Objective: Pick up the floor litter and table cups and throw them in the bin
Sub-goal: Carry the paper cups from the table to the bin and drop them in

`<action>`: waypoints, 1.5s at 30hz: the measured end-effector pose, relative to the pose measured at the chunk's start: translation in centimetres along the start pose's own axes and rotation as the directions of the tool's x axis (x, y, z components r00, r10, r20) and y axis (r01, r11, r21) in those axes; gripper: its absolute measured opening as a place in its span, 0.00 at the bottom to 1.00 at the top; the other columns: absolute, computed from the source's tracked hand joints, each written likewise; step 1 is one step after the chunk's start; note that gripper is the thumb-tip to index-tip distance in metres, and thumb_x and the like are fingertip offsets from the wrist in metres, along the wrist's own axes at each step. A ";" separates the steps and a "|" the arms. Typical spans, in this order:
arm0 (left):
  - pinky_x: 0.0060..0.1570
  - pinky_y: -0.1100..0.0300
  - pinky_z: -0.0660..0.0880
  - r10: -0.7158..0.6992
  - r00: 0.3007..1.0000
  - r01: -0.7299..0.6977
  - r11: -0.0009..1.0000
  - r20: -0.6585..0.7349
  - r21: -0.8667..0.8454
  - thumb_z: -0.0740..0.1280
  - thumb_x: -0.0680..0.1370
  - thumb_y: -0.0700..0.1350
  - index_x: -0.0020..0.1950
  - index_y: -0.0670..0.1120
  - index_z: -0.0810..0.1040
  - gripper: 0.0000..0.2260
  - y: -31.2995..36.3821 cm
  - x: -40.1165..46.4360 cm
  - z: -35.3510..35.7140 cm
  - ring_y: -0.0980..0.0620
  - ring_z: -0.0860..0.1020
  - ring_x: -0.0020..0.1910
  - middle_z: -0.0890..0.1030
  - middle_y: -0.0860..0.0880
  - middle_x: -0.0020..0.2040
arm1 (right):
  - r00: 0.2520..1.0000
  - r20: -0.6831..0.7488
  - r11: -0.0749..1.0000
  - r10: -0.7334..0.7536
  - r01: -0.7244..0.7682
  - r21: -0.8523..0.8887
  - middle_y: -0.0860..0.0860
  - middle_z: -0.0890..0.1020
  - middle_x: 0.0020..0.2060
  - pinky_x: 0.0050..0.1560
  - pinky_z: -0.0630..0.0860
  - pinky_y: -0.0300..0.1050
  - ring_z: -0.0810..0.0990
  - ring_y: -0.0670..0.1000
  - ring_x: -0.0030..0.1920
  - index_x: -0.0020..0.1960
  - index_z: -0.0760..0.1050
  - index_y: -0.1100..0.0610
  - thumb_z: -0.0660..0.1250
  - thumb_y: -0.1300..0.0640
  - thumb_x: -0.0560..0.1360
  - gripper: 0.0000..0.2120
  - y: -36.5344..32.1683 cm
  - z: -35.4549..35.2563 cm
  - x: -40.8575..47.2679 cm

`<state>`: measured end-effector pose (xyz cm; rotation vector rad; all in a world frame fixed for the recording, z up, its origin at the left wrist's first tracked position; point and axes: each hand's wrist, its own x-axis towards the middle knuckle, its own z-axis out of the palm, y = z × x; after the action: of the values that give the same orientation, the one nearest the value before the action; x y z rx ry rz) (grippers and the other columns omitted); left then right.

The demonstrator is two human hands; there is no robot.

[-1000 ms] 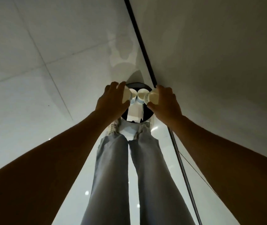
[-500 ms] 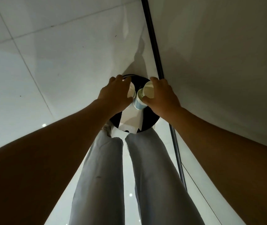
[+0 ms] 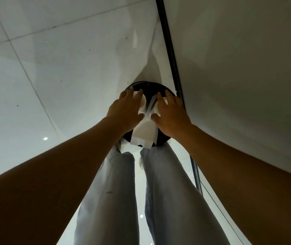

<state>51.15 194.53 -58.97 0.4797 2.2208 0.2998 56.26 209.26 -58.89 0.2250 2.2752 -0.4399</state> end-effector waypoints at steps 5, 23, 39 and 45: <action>0.65 0.50 0.69 0.002 0.998 -0.003 1.000 -0.058 -0.015 0.68 0.77 0.49 0.76 0.46 0.56 0.32 -0.3 -2.0 -0.9 0.43 0.62 0.72 0.62 0.44 0.74 | 0.999 -0.036 1.000 0.019 -0.019 0.010 0.55 0.54 0.77 0.70 0.64 0.56 0.55 0.60 0.76 0.78 0.49 0.53 0.64 0.47 0.78 0.36 -0.6 -0.4 -1.5; 0.65 0.54 0.68 -0.217 0.945 0.220 0.975 -0.246 -0.014 0.61 0.80 0.49 0.72 0.44 0.64 0.22 3.6 -30.4 -16.2 0.46 0.66 0.69 0.68 0.44 0.70 | 0.954 -0.096 0.951 -0.286 0.269 -0.154 0.56 0.67 0.71 0.66 0.70 0.54 0.66 0.59 0.70 0.75 0.58 0.56 0.63 0.51 0.78 0.28 -16.6 -15.8 -24.2; 0.62 0.53 0.67 -0.849 0.469 0.637 0.516 -0.245 -0.573 0.59 0.80 0.49 0.69 0.43 0.68 0.19 7.8 -68.8 -3.2 0.44 0.68 0.65 0.71 0.43 0.65 | 0.574 0.410 0.271 -0.709 0.758 -0.593 0.55 0.69 0.65 0.56 0.72 0.52 0.68 0.58 0.63 0.71 0.61 0.55 0.61 0.51 0.78 0.24 -33.9 -6.9 -53.3; 0.59 0.54 0.68 -0.972 0.206 0.620 0.221 -0.116 -0.753 0.58 0.80 0.49 0.68 0.43 0.68 0.18 6.5 -84.4 9.1 0.45 0.69 0.63 0.72 0.44 0.63 | 0.365 0.590 -0.057 -0.720 0.816 -0.575 0.55 0.69 0.64 0.58 0.70 0.52 0.68 0.58 0.63 0.71 0.62 0.54 0.61 0.52 0.77 0.24 -40.7 6.9 -66.1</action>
<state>109.27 164.15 -4.74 -1.4536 2.3890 0.4941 93.27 167.56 -4.44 -1.7184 1.9605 0.1889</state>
